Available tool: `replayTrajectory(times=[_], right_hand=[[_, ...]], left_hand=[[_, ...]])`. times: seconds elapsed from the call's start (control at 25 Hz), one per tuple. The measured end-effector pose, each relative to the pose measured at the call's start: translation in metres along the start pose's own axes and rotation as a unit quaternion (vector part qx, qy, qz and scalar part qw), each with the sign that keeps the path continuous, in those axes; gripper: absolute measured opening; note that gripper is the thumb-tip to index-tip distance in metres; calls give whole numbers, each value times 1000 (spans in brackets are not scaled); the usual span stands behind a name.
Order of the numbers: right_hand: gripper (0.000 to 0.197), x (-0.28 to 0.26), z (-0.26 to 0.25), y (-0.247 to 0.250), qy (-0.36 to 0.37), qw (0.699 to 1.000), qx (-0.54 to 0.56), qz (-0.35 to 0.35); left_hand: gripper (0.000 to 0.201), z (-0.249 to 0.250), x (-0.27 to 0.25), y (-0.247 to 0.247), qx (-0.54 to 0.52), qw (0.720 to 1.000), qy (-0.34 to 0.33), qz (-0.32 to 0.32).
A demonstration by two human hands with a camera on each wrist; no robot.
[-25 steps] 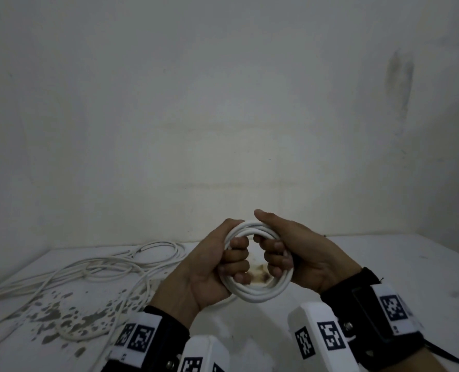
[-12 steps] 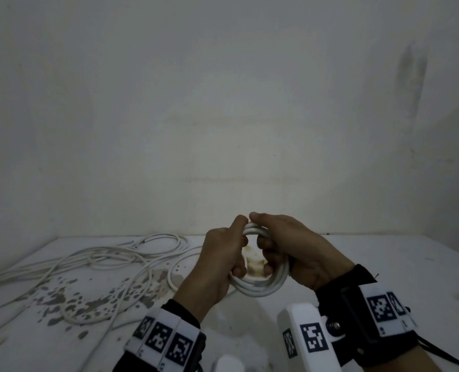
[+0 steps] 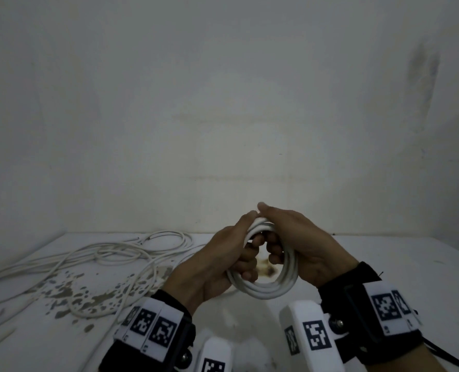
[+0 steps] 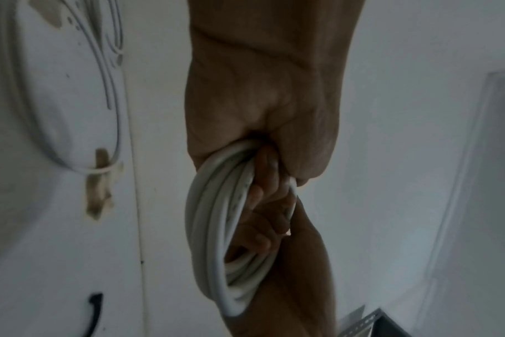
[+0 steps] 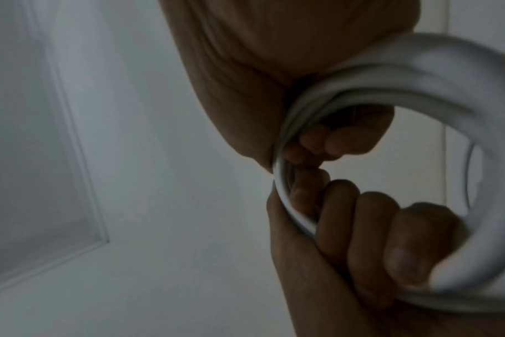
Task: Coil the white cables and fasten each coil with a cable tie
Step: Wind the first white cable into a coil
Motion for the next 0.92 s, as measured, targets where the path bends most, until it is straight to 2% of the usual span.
replayTrajectory(times=[0.12, 0.2, 0.36, 0.44, 0.6, 0.84, 0.92], right_hand=[[45, -5, -2, -7, -18, 993, 111, -47], [46, -8, -2, -13, -27, 986, 147, -78], [49, -8, 2, -15, -56, 983, 158, -73], [53, -9, 1, -15, -86, 970, 214, -69], [41, -9, 1, -12, -123, 952, 276, -40], [42, -6, -5, 6, -83, 961, 260, 32], [43, -6, -4, 13, -81, 961, 259, 57]], left_hand=[[55, 5, 5, 18, -106, 993, -6, 45], [52, 8, 8, 27, -155, 986, -11, 63], [49, 10, 9, 27, -146, 987, -15, 63], [47, 13, 9, 25, -138, 988, -21, 61], [44, 7, 9, 16, -207, 978, 4, 6], [44, 10, 2, -7, -277, 956, -2, -99], [45, 8, 1, -16, -293, 949, -8, -117]])
Point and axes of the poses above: each hand's wrist, its own x-axis towards the middle knuckle, its own y-axis out of the back of the hand, z = x × y, the point moved 8 cm from there along x, towards the middle knuckle, and after that the axes turned 5 degrees about y, right-handed, at the moved point
